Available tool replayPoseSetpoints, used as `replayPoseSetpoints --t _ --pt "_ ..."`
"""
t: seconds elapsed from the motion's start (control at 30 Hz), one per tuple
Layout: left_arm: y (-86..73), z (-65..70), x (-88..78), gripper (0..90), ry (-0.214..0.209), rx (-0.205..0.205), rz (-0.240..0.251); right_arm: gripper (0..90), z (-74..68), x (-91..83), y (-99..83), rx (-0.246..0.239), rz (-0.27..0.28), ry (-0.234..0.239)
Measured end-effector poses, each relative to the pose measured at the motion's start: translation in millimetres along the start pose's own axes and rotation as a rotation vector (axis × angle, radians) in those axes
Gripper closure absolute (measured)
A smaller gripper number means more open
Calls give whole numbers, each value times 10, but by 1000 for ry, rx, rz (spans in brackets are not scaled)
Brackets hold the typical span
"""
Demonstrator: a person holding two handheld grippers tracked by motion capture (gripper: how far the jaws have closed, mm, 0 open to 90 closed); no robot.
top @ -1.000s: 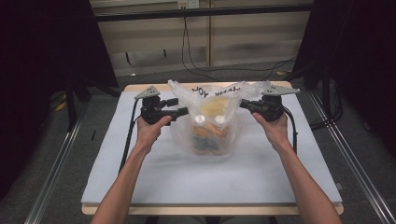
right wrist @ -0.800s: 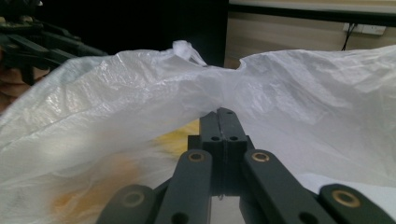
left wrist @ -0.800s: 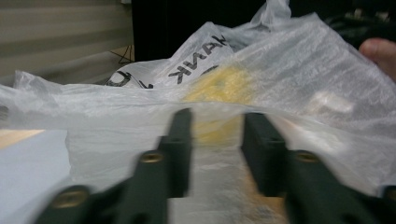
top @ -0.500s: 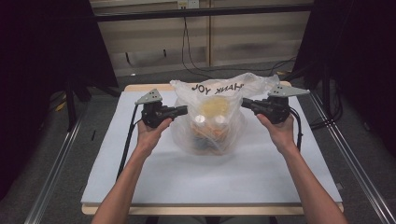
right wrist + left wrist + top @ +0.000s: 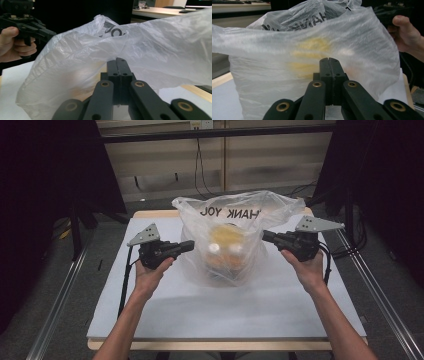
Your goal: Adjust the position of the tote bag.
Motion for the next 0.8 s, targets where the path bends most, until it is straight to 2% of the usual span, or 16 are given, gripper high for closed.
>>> replayPoseSetpoints --t 0.1,0.17,0.2,0.27,0.33,0.4,0.43,0.57,0.6,0.7,0.73,0.8 --pt "16 -11 -43 896 -8 -9 24 900 -99 -10 4 -14 -3 16" --pt "21 -9 -55 777 2 -18 26 900 -151 -7 3 -18 -7 24" --pt "23 -5 -57 731 -3 -14 32 900 -172 -2 3 -25 -14 29" --pt "44 25 -74 633 17 2 39 900 -205 -1 -1 -35 -23 30" --pt "74 48 -85 611 11 9 44 900 -217 -7 -15 -31 -31 27" --pt "82 55 -62 523 46 11 12 900 -211 -12 -33 -29 -30 29" --pt "69 54 -45 472 56 -1 -1 900 -210 -14 -40 -29 -29 23" --pt "-21 45 -14 319 34 -12 -22 900 -211 -27 -66 -22 -38 14" --pt "-52 55 1 309 24 -8 -19 900 -209 -21 -79 -22 -39 18" --pt "-112 108 73 305 15 12 -58 900 -209 5 -114 -15 -43 29" --pt "-124 125 95 336 9 20 -70 900 -215 13 -118 -15 -41 34" --pt "-153 156 139 460 17 35 -74 900 -233 23 -115 -14 -45 43"
Point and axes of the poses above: each handheld gripper's, and its own axes: x roughly forward along the jaws, y roughly out of its top, z roughly to its right, the point moved 1 cm from there along x, roughly forward along the jaws, and after that the axes turned 8 degrees about y, right-handed, at the moved point
